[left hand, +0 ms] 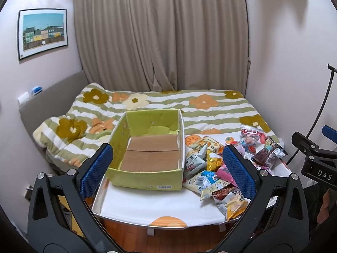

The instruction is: Organize snacks

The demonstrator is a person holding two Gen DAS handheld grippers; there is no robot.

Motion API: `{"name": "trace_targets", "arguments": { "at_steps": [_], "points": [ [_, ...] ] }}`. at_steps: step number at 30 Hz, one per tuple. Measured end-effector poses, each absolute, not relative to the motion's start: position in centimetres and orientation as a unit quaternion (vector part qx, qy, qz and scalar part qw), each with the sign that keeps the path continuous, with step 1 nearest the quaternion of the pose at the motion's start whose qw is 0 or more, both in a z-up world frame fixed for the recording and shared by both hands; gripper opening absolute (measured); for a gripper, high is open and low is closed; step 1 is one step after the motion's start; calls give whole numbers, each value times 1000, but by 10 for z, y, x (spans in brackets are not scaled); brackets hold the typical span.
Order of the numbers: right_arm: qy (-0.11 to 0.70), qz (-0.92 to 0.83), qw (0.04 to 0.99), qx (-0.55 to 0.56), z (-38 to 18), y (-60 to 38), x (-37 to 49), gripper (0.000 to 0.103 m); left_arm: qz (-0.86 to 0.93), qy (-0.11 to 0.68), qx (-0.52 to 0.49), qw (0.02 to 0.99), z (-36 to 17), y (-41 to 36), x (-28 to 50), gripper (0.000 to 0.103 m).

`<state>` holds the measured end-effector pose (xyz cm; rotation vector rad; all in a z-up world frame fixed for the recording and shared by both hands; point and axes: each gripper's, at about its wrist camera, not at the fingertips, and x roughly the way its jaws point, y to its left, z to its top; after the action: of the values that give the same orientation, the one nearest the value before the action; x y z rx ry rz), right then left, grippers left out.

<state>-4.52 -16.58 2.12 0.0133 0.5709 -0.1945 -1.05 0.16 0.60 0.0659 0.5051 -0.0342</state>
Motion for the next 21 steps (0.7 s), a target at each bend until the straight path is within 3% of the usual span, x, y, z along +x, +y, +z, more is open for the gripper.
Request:
{"name": "trace_targets", "arguments": {
  "at_steps": [21],
  "points": [
    [283, -97, 954, 10, 20, -165, -46, 103, -12, 247, 38, 968, 3, 0, -11, 103]
  ]
}}
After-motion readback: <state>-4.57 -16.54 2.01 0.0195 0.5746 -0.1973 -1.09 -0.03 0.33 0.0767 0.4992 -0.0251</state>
